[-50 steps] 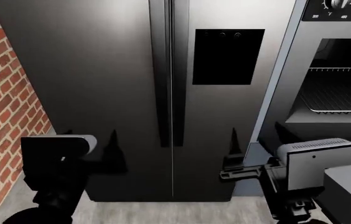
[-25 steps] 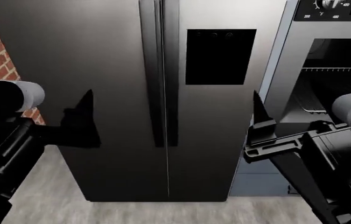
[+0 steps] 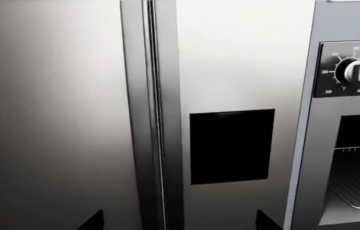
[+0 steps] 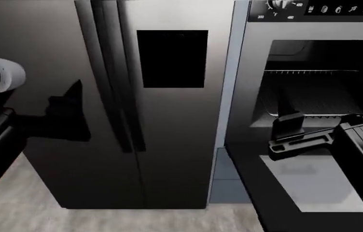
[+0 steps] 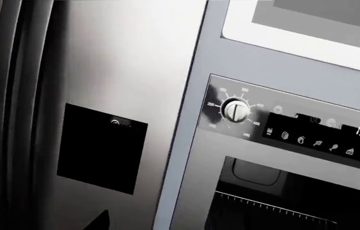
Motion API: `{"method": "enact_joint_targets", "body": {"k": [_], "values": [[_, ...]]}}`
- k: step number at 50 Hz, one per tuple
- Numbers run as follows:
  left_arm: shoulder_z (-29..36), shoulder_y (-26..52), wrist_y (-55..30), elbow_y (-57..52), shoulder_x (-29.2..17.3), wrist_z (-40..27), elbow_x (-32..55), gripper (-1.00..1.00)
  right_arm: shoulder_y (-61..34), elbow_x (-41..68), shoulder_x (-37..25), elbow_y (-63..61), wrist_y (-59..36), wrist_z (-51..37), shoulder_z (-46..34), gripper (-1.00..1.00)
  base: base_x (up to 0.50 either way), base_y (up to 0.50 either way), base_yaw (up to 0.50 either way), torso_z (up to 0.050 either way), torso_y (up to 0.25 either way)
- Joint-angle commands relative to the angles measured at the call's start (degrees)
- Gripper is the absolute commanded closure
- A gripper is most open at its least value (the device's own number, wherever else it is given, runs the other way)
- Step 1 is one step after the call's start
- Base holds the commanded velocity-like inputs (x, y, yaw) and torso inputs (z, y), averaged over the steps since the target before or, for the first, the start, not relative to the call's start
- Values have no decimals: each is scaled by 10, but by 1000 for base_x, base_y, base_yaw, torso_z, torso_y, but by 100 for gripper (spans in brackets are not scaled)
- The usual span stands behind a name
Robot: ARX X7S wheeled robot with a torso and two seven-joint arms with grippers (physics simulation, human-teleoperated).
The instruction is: Fully slide the oven rack out.
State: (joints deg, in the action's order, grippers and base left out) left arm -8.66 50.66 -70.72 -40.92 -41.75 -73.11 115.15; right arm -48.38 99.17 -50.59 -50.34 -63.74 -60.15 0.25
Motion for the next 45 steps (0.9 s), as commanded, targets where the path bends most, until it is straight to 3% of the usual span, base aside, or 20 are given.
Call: {"method": "enact_joint_targets", "body": {"k": [1, 29, 45], "values": [[18, 11, -1, 5, 5, -1, -10, -100, -7, -14, -8, 21, -14, 17, -6, -100, 0, -500, 0, 0, 0], [29, -4, 16, 6, 10, 8, -13, -100, 0, -17, -6, 40, -4, 20, -10, -100, 0, -500, 0, 0, 0], [13, -28, 0, -2, 10, 46, -56, -100, -18, -29, 6, 54, -14, 22, -39, -100, 0, -500, 0, 0, 0]]}}
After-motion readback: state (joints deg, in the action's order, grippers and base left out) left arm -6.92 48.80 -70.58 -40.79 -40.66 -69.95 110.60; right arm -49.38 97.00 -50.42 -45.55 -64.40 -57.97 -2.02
